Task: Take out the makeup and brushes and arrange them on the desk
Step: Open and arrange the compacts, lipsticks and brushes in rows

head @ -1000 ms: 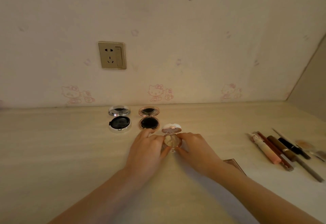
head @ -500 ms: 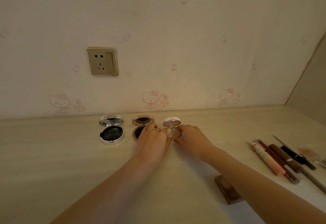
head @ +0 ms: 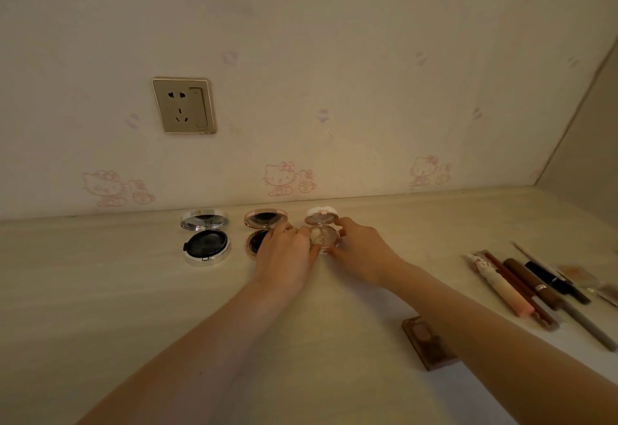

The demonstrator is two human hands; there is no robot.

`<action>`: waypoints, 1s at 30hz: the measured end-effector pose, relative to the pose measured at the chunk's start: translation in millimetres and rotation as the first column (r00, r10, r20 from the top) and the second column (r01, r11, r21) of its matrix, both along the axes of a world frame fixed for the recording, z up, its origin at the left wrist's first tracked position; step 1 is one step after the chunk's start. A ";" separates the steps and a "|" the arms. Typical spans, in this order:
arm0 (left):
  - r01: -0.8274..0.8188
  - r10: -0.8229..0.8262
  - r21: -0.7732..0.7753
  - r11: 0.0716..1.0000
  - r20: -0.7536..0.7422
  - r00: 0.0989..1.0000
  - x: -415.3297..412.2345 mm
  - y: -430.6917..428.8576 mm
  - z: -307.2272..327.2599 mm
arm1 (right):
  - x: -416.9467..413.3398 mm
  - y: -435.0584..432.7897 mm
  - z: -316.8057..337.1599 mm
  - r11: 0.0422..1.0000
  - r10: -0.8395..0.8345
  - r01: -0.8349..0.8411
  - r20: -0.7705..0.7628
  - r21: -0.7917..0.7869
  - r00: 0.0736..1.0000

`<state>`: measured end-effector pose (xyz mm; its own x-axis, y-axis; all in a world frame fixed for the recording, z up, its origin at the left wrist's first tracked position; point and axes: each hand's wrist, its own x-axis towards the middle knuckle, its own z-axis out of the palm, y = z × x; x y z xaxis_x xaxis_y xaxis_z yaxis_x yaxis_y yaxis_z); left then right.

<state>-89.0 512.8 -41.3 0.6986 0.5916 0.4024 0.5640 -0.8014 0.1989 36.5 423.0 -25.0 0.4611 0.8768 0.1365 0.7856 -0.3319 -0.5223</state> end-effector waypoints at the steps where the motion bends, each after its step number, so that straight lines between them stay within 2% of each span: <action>1: -0.008 0.008 -0.003 1.000 0.003 1.000 -1.9 -2.5 -0.3 | 0.8 -4.8 1.3 1.000 0.001 -0.001 -0.002 -0.003 1.000; 8: 0.018 -0.018 -0.013 1.000 0.032 0.999 -19.3 -38.1 -1.3 | 9.8 -62.5 11.1 0.995 -0.030 0.038 0.086 -0.093 0.996; 15: 0.189 -0.164 -0.197 0.962 0.138 0.977 -27.0 -101.6 2.1 | 4.9 -135.8 15.0 0.986 -0.089 0.104 0.112 -0.131 0.990; 23: 0.269 -0.246 -0.237 0.934 0.122 0.962 -14.3 -145.6 -8.0 | 0.0 -182.9 4.7 0.974 -0.179 0.195 0.138 -0.111 0.974; 30: 0.275 -0.246 -0.319 0.907 0.130 0.961 -5.5 -154.6 -14.2 | -10.5 -191.8 0.9 0.985 -0.136 0.150 0.151 -0.084 0.979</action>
<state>-94.6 358.2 -55.4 0.8183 0.5023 0.2795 0.3132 -0.7973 0.5159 26.0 231.2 -24.1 0.5646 0.8151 0.1300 0.7908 -0.4890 -0.3681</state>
